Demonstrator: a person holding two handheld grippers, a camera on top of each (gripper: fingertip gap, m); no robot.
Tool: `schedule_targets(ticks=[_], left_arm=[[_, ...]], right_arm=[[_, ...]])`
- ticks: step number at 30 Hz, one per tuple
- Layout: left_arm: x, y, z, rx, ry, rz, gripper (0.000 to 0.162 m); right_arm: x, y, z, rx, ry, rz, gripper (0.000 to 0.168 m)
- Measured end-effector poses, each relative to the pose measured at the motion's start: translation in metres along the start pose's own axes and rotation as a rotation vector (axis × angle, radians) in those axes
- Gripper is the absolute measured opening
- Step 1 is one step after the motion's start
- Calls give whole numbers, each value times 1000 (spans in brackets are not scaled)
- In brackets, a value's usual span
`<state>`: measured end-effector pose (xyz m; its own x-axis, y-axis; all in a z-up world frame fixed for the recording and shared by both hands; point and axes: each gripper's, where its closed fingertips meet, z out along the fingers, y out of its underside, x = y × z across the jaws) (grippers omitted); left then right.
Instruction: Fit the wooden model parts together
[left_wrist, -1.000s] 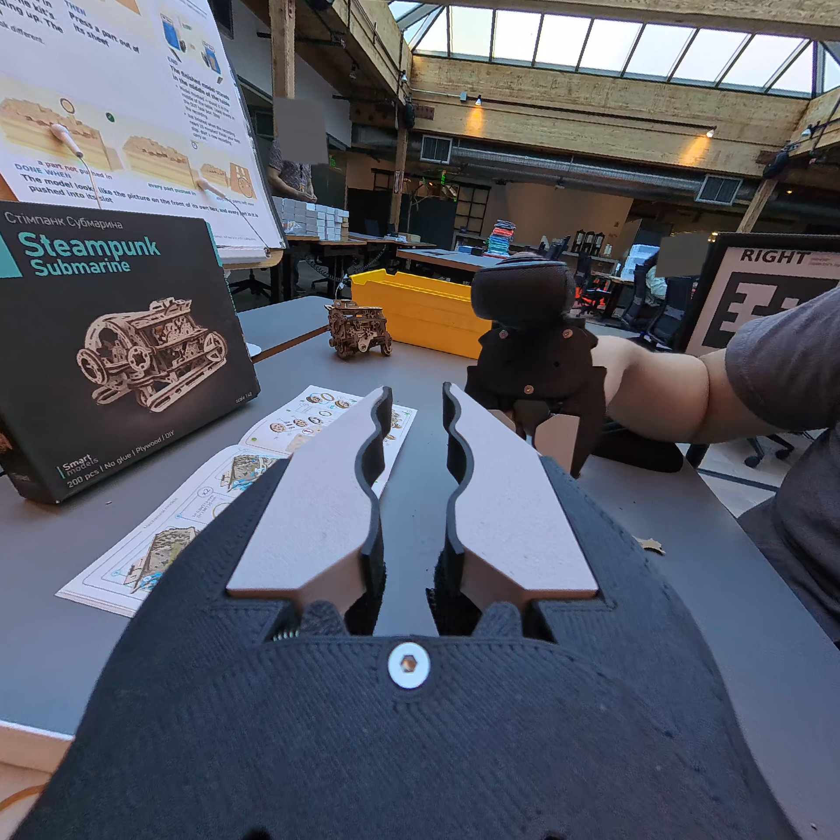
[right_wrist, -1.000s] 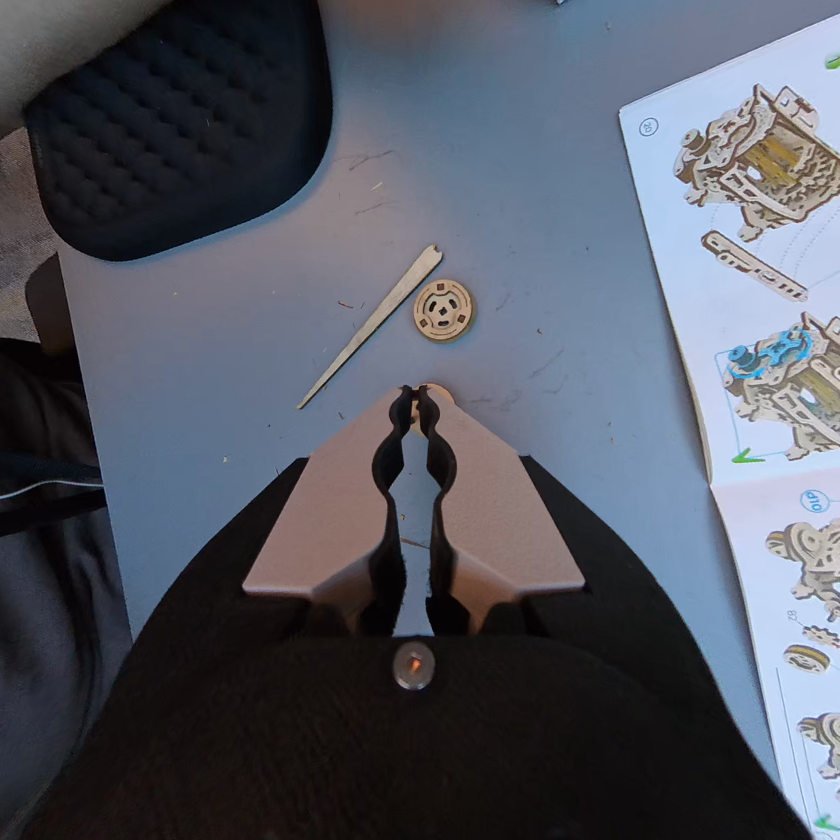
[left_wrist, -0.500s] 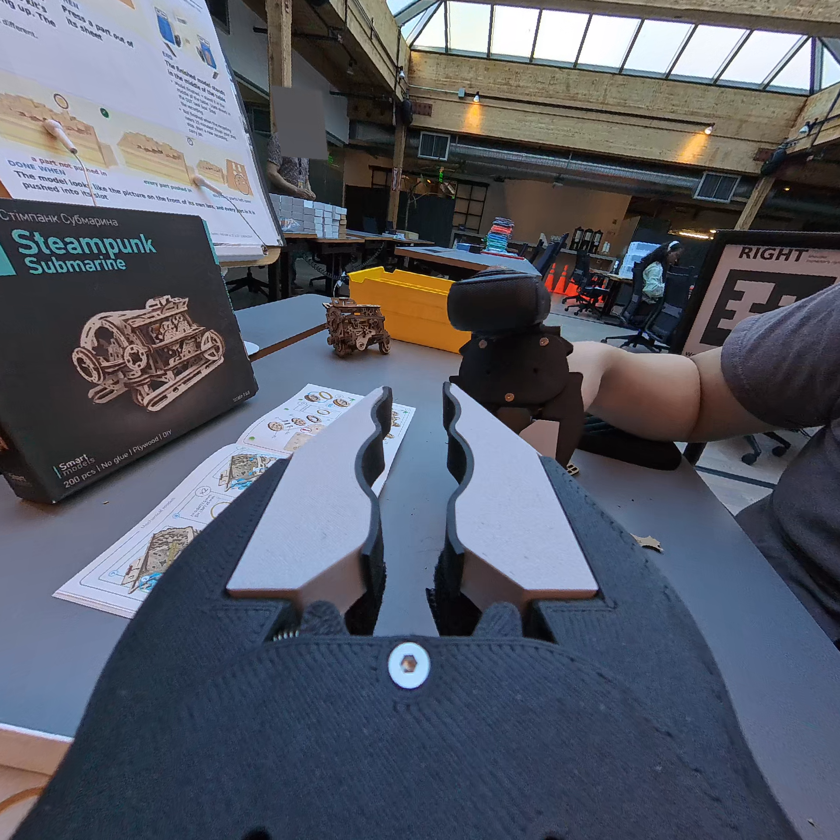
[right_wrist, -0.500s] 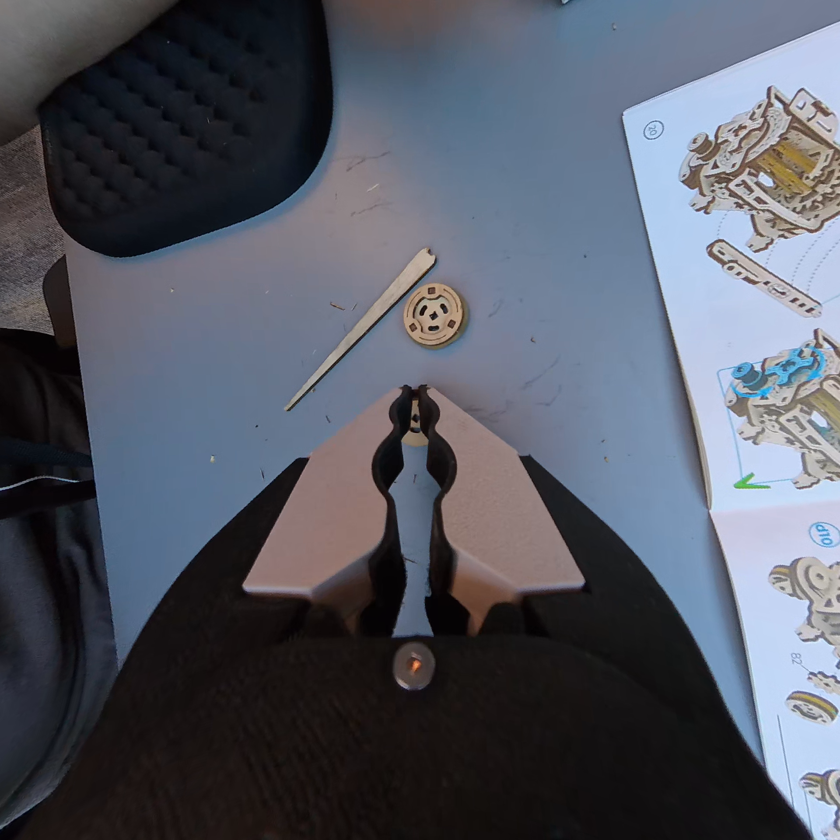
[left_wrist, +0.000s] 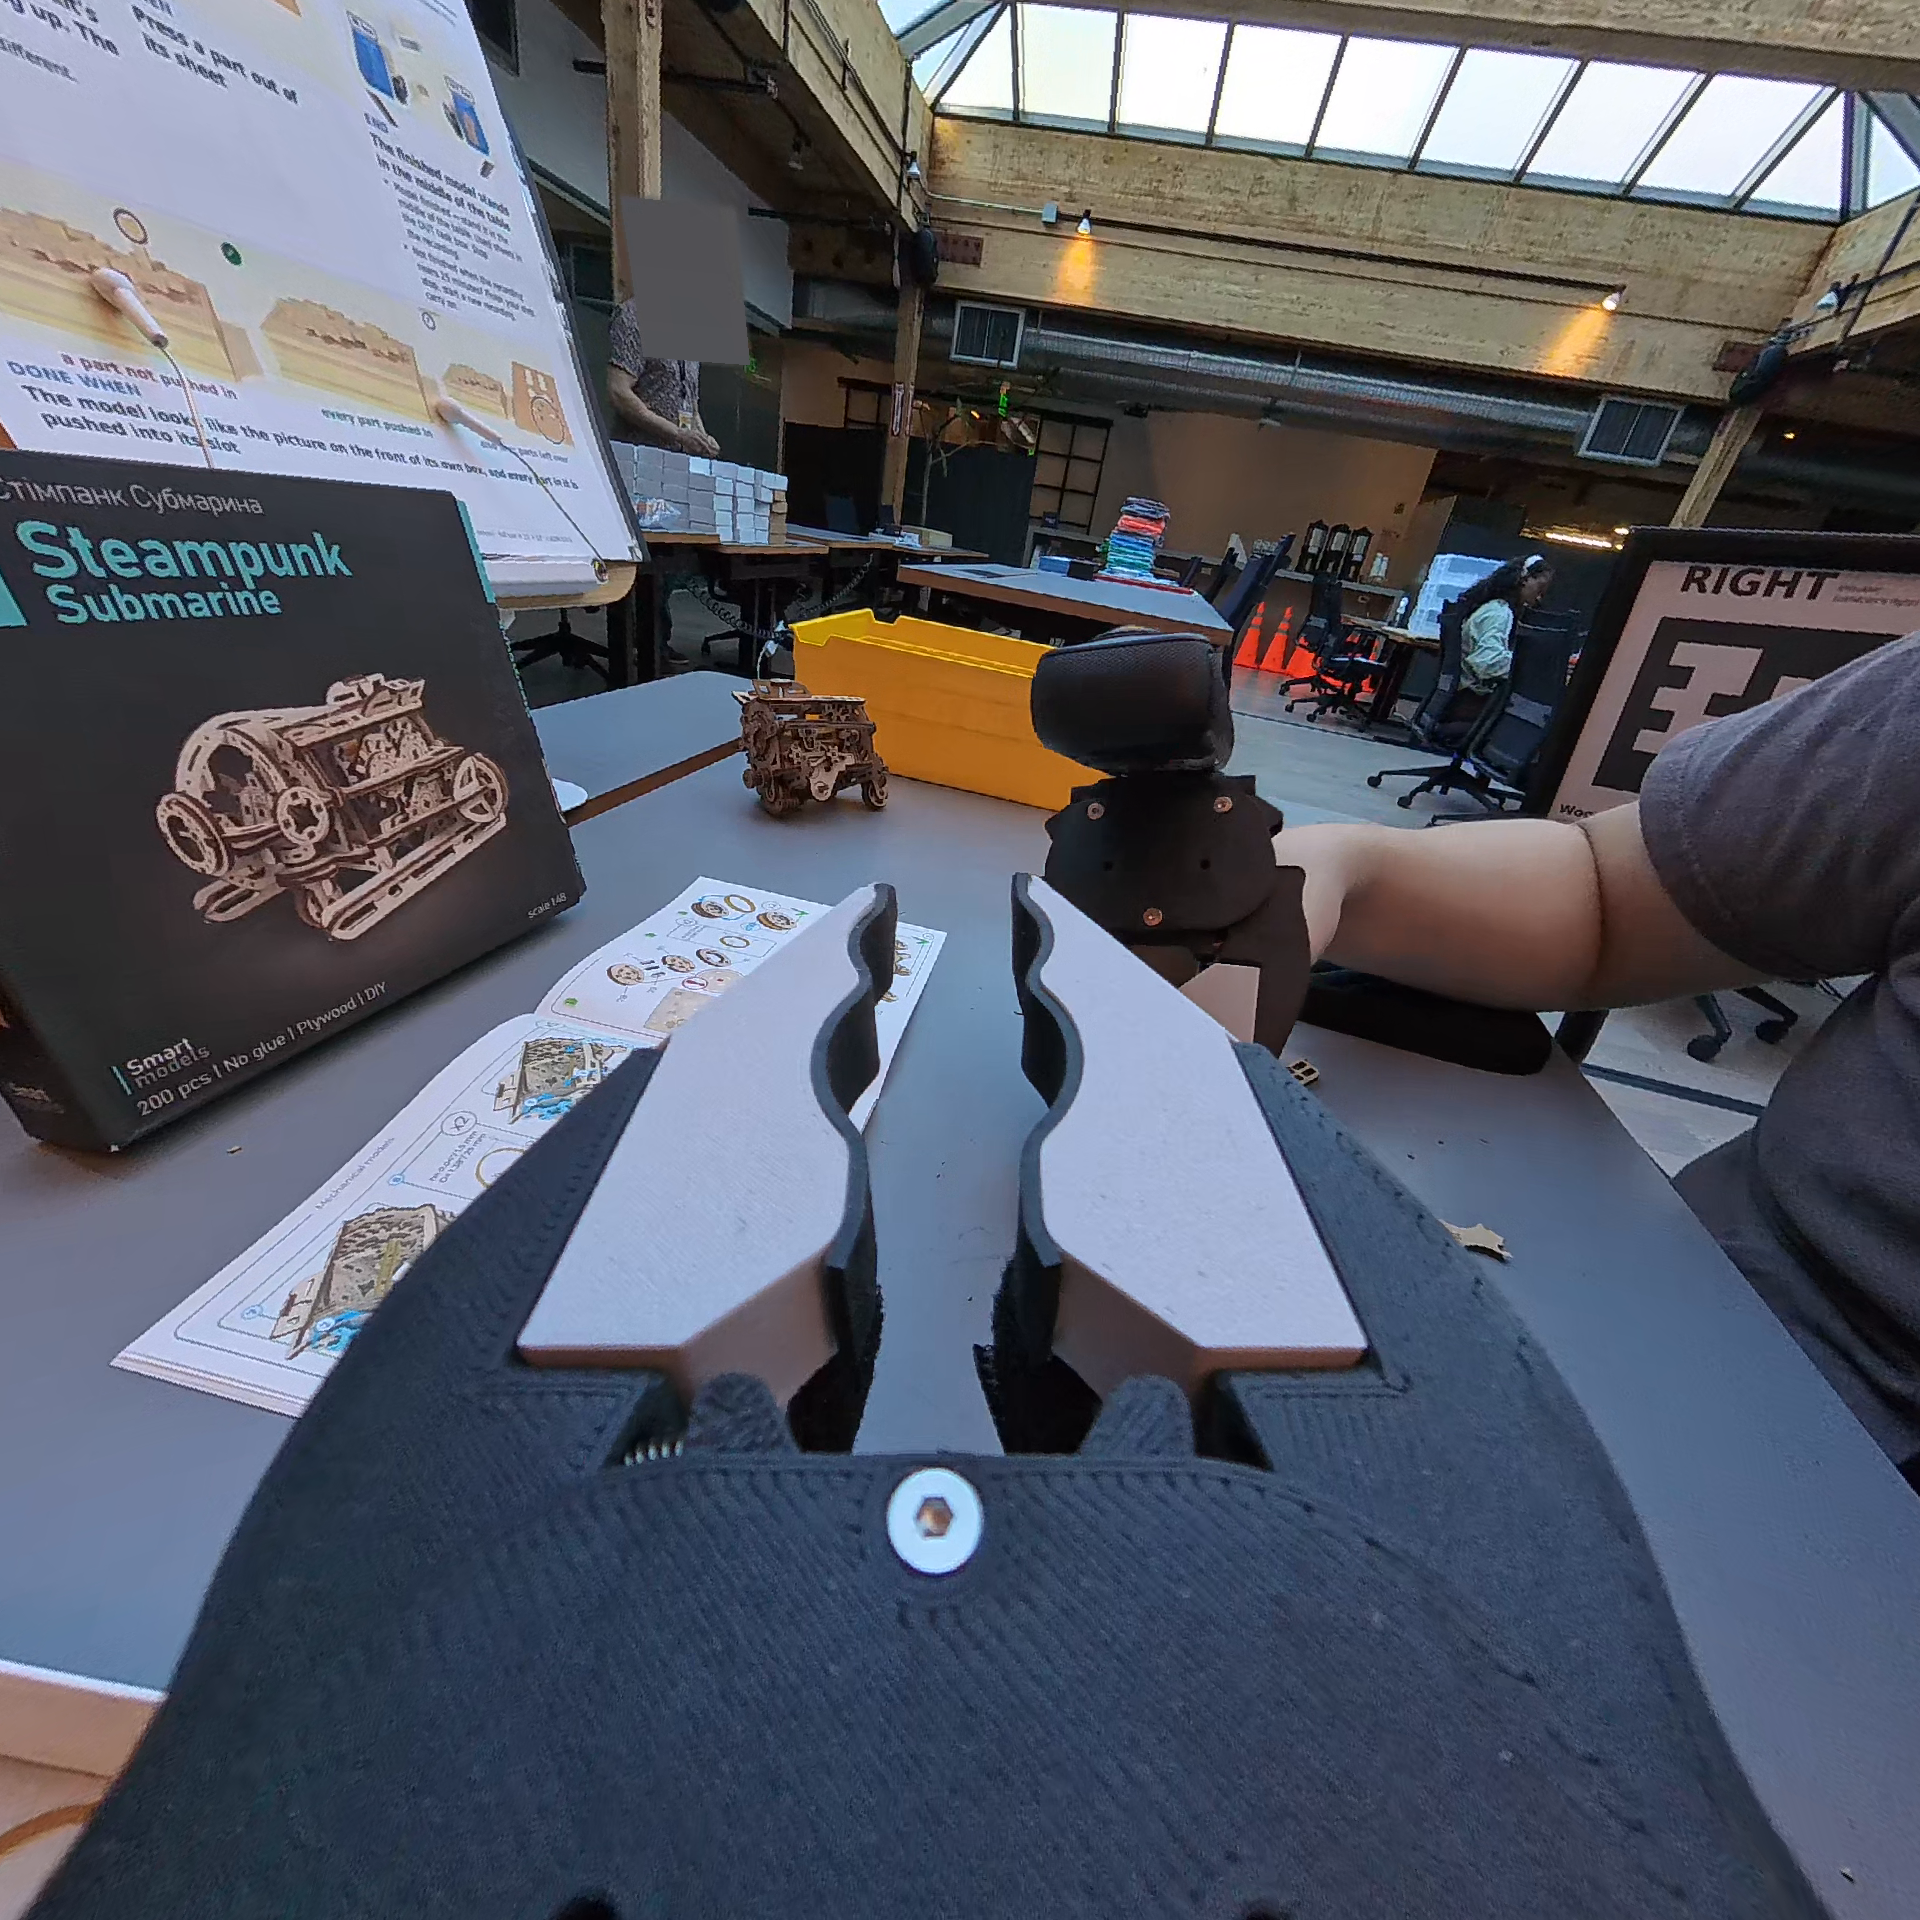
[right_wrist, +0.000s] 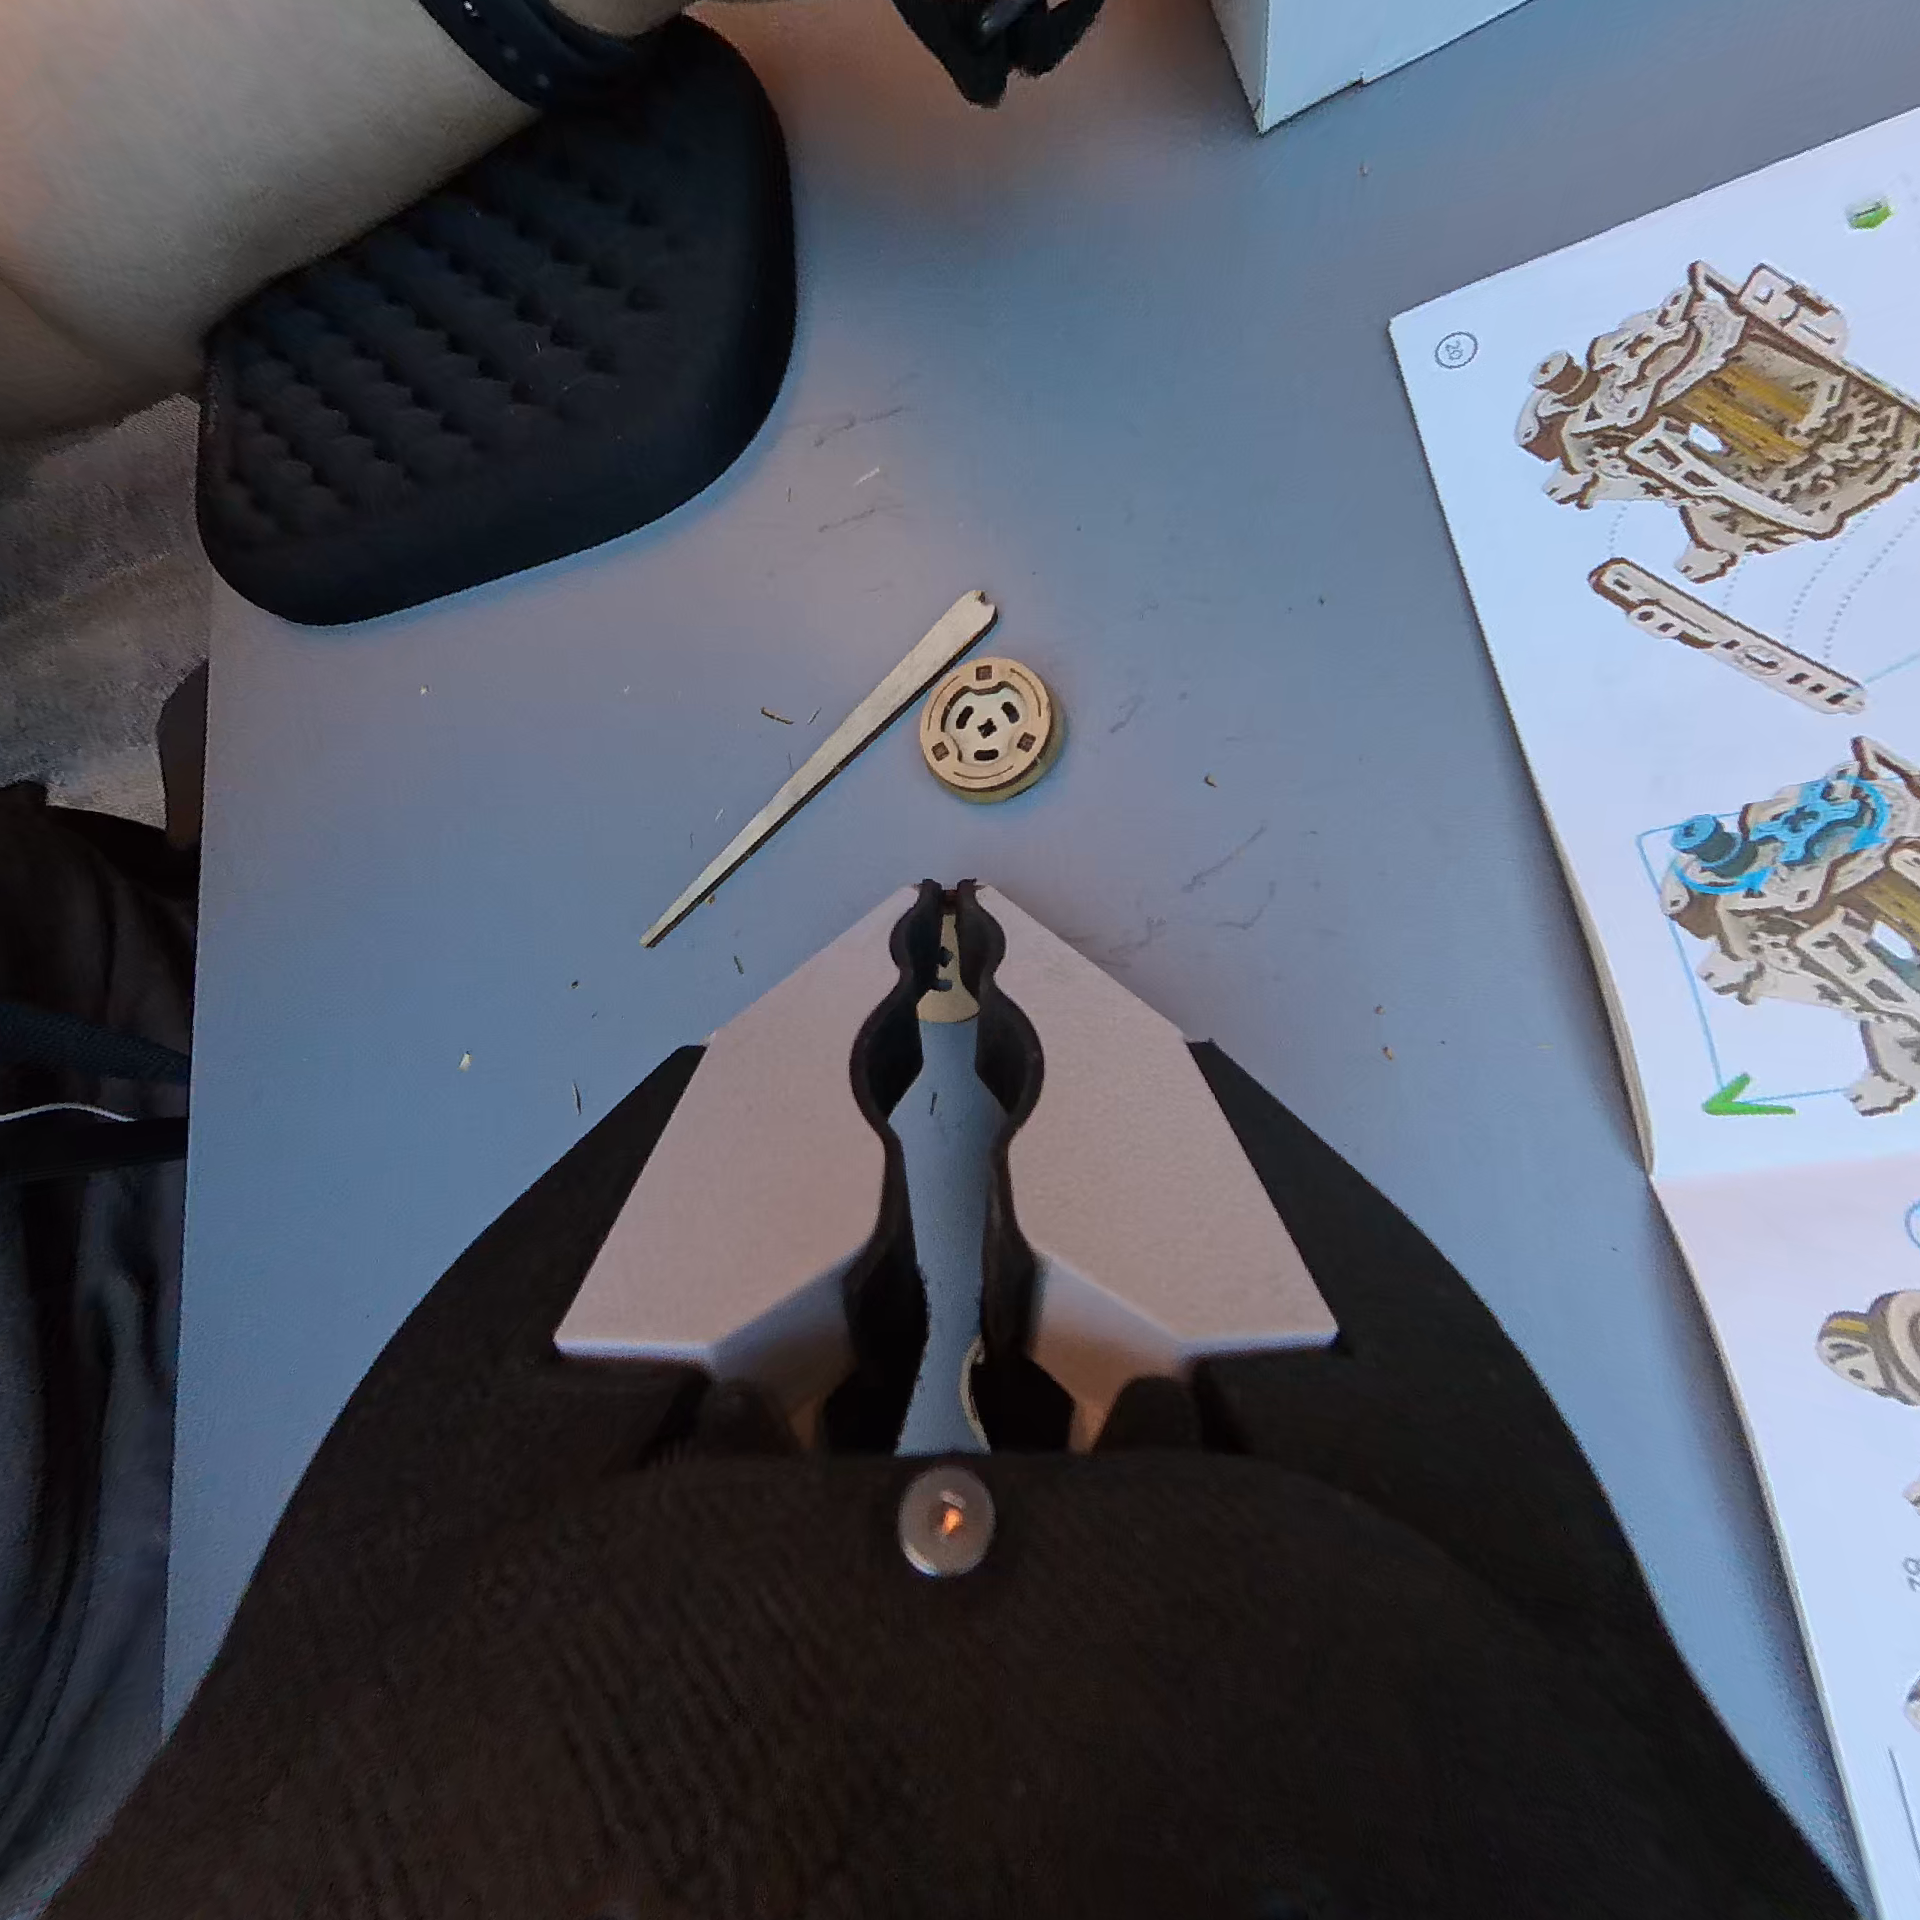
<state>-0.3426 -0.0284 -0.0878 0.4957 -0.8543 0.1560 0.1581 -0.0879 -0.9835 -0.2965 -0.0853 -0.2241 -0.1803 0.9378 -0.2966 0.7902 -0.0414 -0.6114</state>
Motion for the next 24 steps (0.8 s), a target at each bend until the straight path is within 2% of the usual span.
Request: schedule_targets(ticks=[15, 24], left_arm=[[1, 0, 0, 0, 2, 2, 20], [0, 1, 0, -3, 2, 1, 20]], right_arm=[[0, 0, -1, 75, 173, -198, 2], [0, 0, 0, -54, 262, -316, 1]])
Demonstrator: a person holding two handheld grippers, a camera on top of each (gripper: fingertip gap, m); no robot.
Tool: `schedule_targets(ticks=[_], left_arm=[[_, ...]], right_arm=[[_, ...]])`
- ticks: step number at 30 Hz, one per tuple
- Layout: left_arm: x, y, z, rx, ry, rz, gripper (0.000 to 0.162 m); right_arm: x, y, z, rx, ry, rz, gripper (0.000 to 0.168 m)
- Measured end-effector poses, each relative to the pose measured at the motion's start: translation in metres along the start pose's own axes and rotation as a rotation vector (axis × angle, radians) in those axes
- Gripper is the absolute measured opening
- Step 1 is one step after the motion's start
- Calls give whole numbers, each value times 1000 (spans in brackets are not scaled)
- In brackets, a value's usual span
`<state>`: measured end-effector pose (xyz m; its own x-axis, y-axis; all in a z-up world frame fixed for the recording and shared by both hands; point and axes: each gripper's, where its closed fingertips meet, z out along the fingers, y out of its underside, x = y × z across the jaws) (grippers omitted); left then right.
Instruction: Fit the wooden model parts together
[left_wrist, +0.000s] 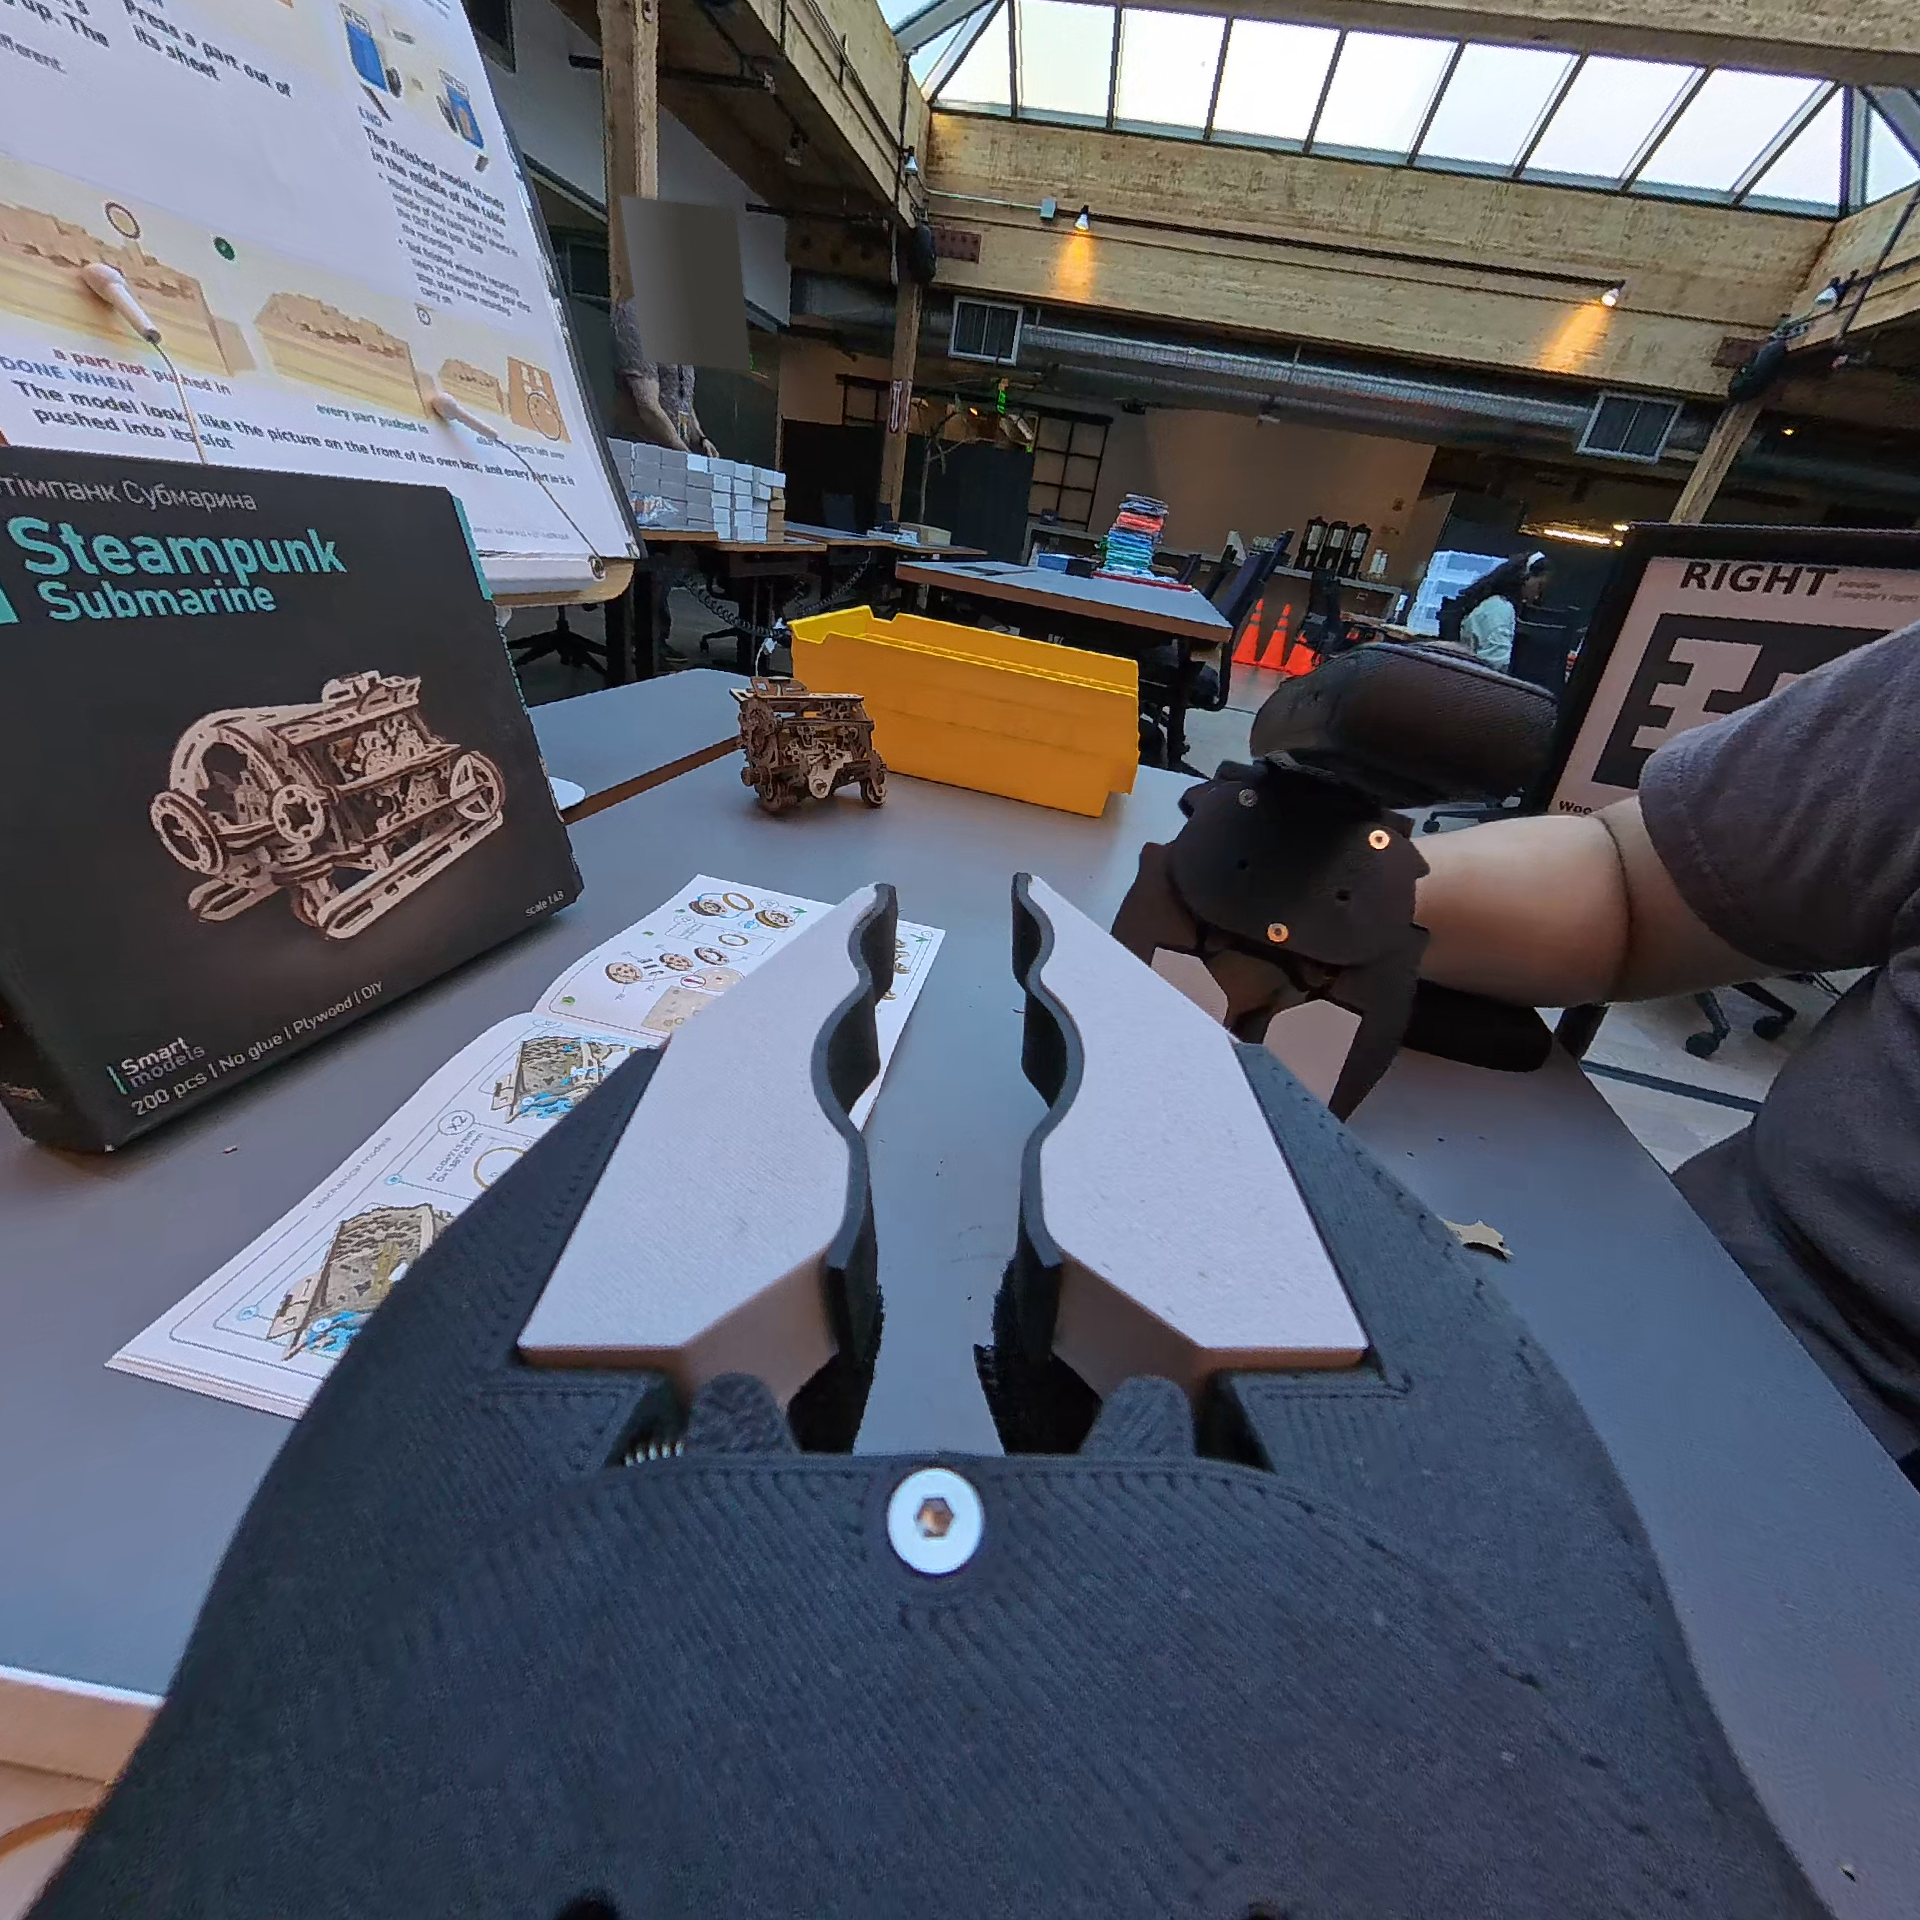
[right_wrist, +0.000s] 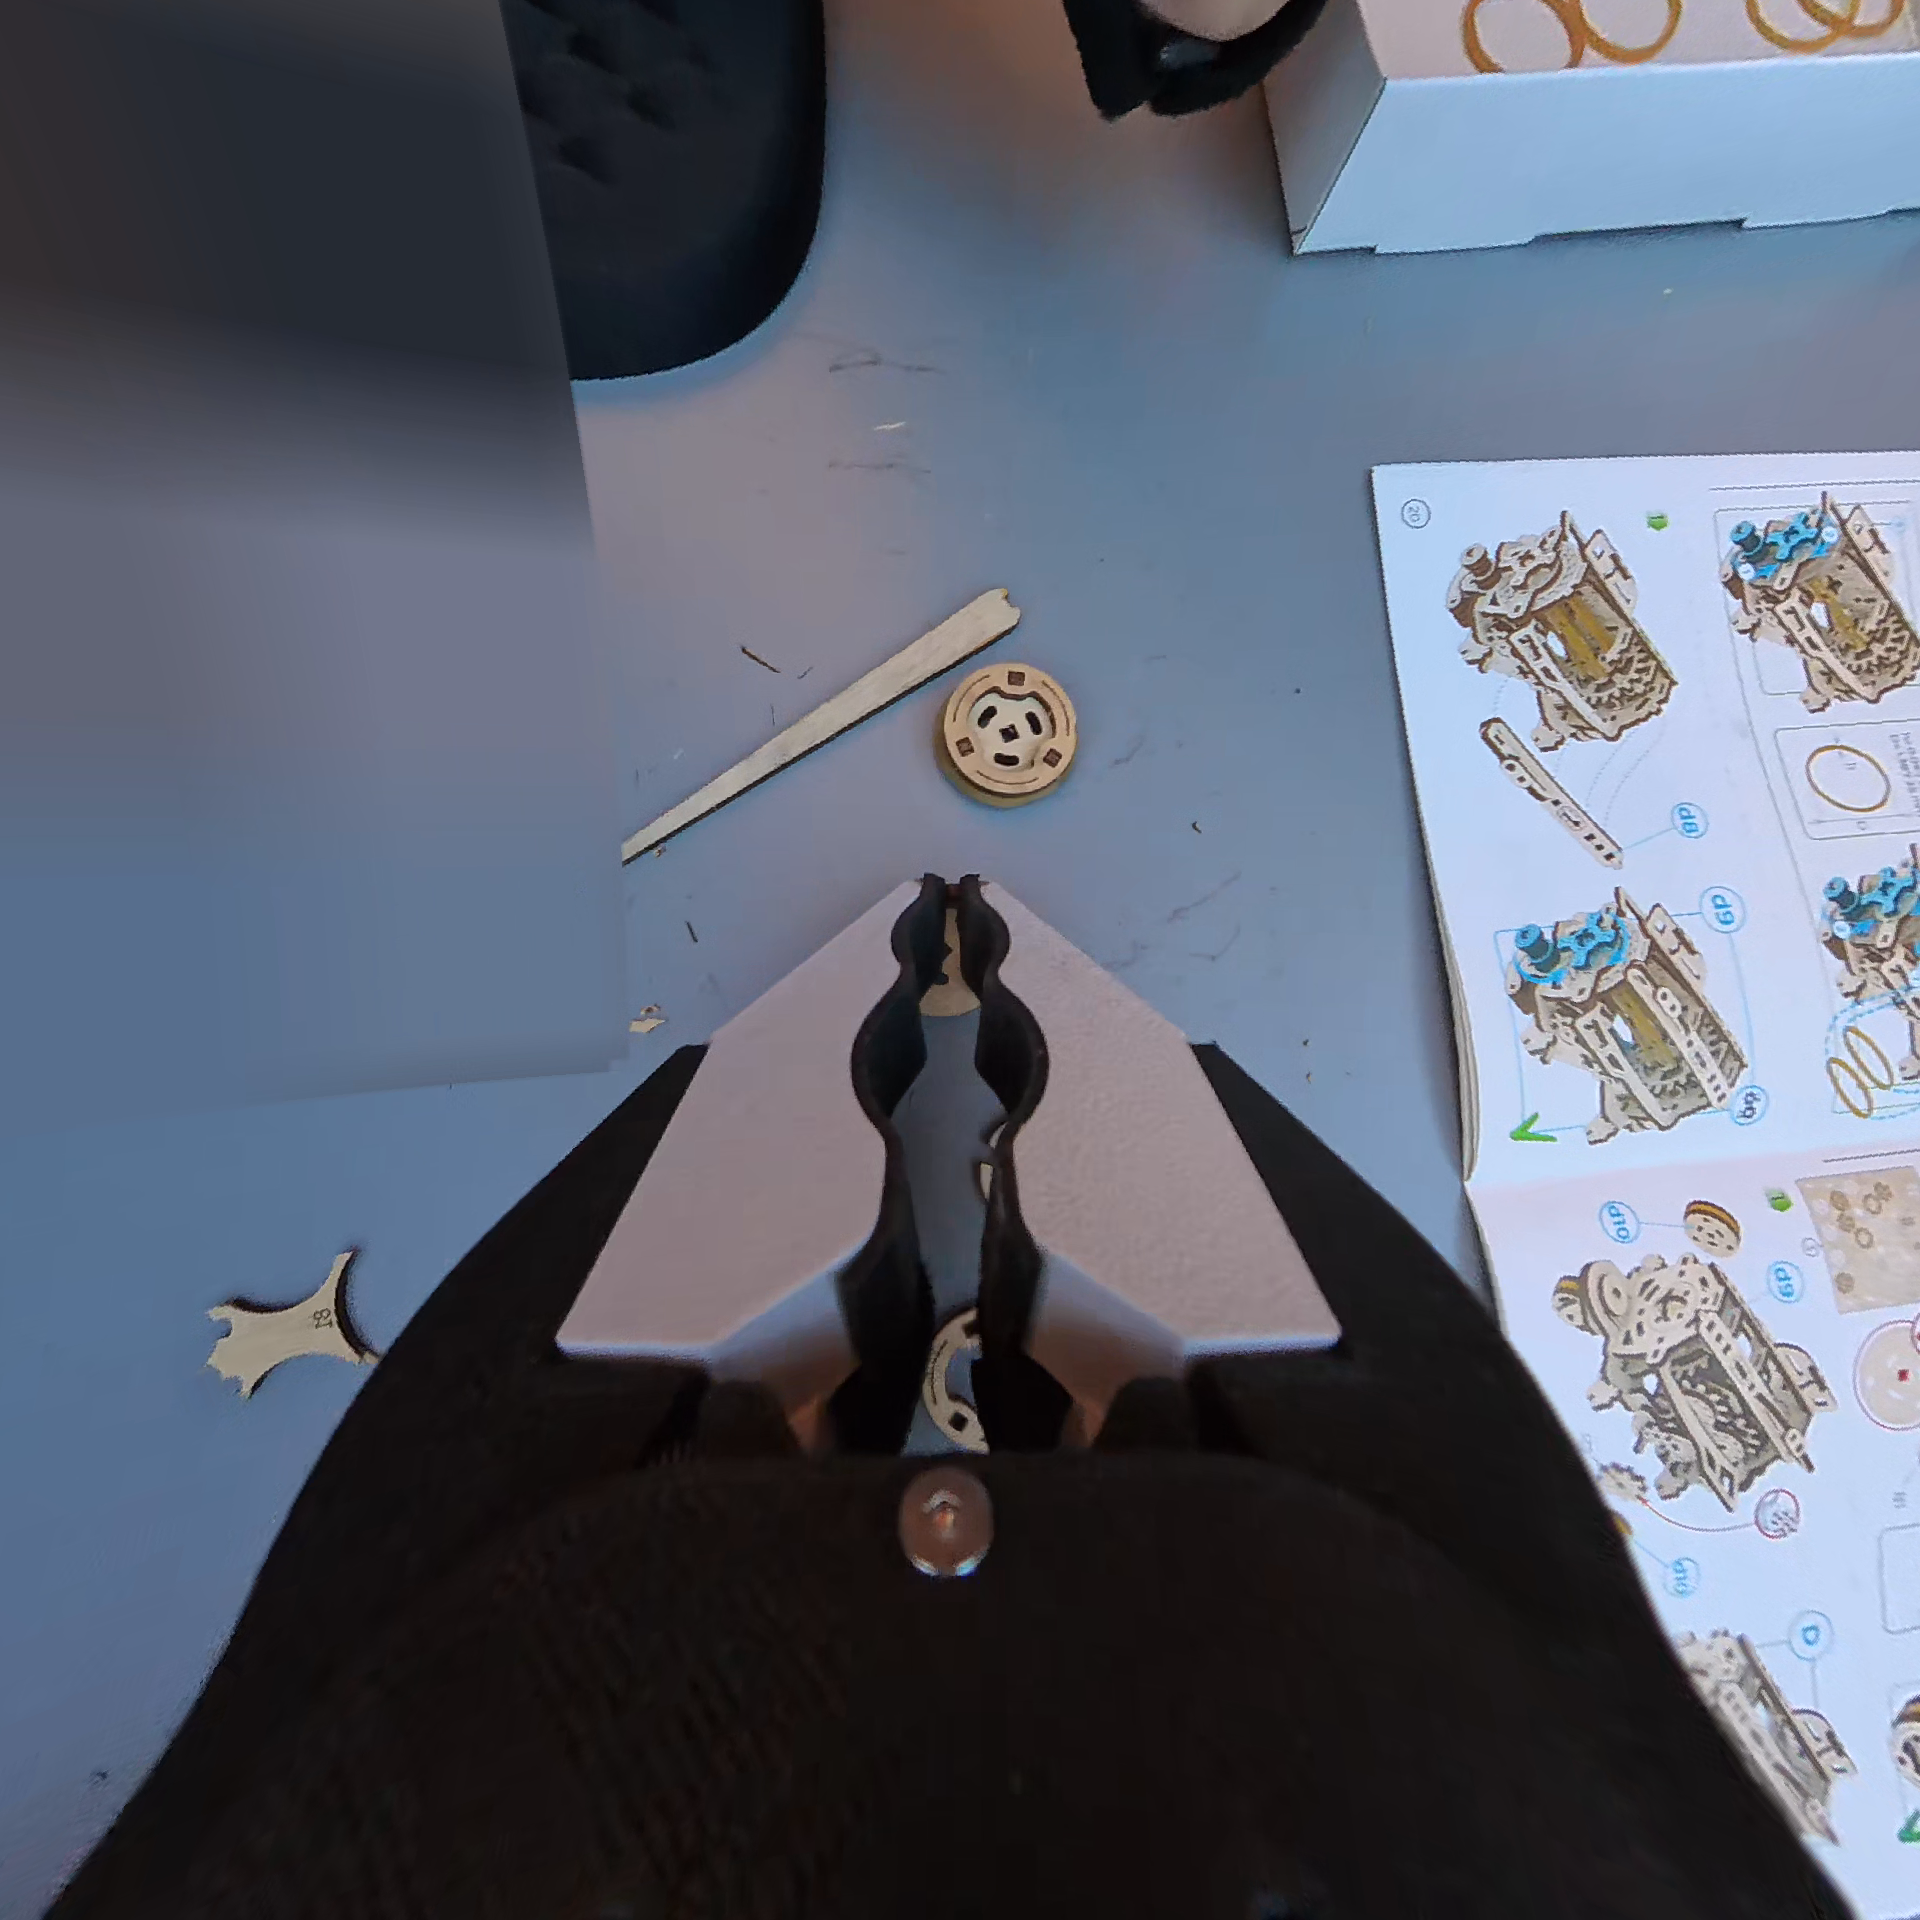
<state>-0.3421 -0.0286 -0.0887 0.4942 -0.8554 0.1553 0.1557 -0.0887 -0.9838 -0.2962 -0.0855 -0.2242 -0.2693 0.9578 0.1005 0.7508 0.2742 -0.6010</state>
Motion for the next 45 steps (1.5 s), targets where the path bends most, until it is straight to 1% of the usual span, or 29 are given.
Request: schedule_targets(ticks=[7, 12, 16, 33, 39, 45], left_arm=[[0, 0, 0, 1, 0, -3, 20], [0, 0, 0, 2, 2, -3, 20], [0, 0, 0, 1, 1, -2, 20], [-1, -2, -1, 9, 0, -6, 20], [0, -2, -1, 7, 2, -3, 20], [0, -2, -1, 10, 2, -6, 20]], right_arm=[[-1, 1, 0, -19, 27, -60, 1], [-1, 1, 0, 26, -5, 5, 1], [-1, 1, 0, -12, 55, -74, 1], [-2, 1, 0, -18, 154, -163, 2], [-1, 1, 0, 56, -8, 91, 2], [-1, 1, 0, 58, -87, 197, 2]])
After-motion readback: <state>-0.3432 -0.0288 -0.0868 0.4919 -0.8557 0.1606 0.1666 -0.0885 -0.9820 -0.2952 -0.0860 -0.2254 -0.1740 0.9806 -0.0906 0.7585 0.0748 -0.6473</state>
